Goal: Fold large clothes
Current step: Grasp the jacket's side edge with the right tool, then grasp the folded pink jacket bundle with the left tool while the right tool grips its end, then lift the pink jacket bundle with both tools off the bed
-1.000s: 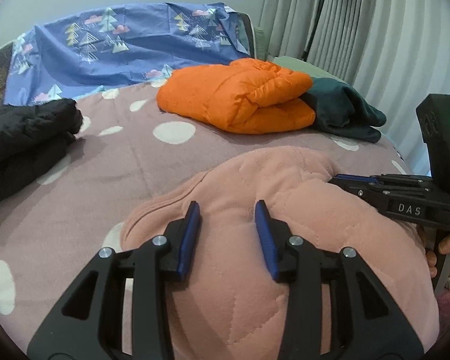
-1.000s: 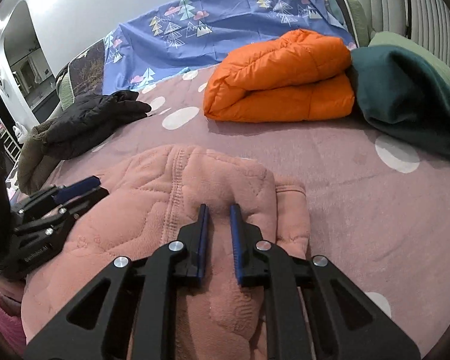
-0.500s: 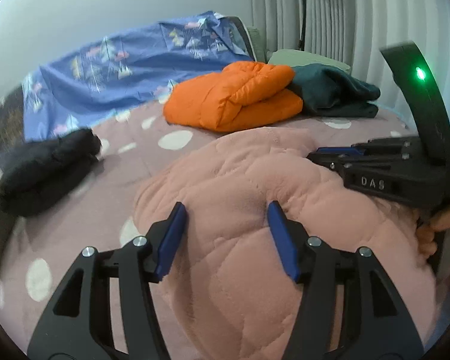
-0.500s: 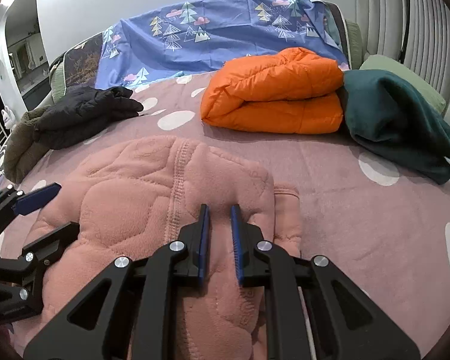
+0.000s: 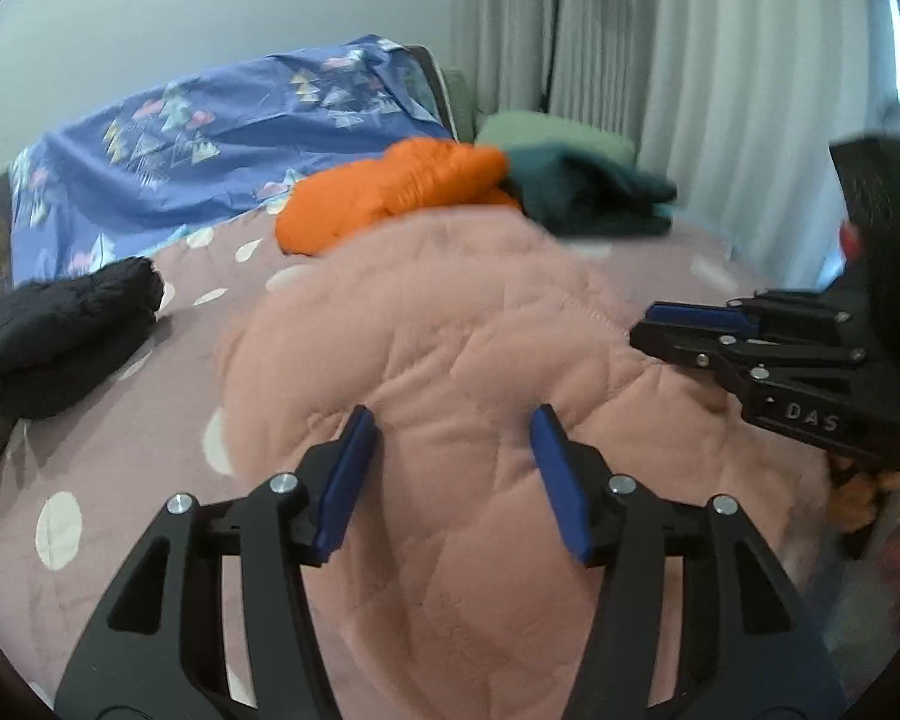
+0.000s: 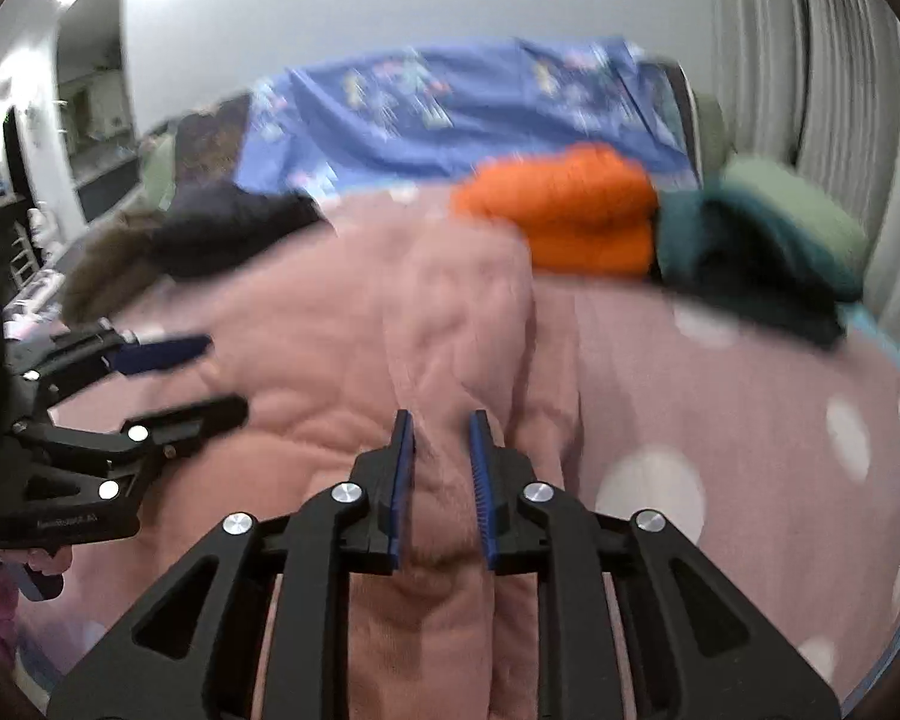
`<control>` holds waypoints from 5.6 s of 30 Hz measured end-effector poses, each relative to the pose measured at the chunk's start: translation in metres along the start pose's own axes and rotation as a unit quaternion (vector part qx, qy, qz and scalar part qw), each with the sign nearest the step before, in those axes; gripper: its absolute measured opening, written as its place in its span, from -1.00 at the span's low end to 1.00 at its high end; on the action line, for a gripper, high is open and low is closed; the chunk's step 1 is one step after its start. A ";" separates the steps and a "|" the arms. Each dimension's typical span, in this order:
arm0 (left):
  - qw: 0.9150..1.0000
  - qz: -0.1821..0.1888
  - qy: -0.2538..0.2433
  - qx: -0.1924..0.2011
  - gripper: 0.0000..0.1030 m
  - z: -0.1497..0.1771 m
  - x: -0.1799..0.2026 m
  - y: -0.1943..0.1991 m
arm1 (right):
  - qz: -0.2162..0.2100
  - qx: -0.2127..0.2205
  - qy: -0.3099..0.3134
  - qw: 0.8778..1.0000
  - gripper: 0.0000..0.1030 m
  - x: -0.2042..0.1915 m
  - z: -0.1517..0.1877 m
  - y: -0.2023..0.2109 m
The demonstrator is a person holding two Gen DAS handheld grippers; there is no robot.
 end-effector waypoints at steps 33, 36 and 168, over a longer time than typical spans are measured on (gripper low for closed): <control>0.994 -0.059 -0.092 0.020 0.20 0.045 0.061 0.021 | -0.066 0.005 -0.123 0.990 0.48 0.024 0.076 0.033; 0.994 -0.059 -0.094 0.020 0.21 0.043 0.061 0.021 | -0.096 -0.023 -0.148 0.984 0.52 0.032 0.091 0.020; 0.933 0.199 0.254 0.158 0.40 -0.041 -0.149 0.084 | -0.216 0.085 -0.035 0.972 -0.24 -0.044 -0.025 0.056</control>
Point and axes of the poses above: each gripper's, at about its wrist camera, not at the fingertips, and y roughly against the way its jaws point, x to its right, z to its underside, the point moved 9 cm from there along -y, roughly the way its jaws point, and after that the axes turned 13 degrees about -x, right-handed, at the moved point
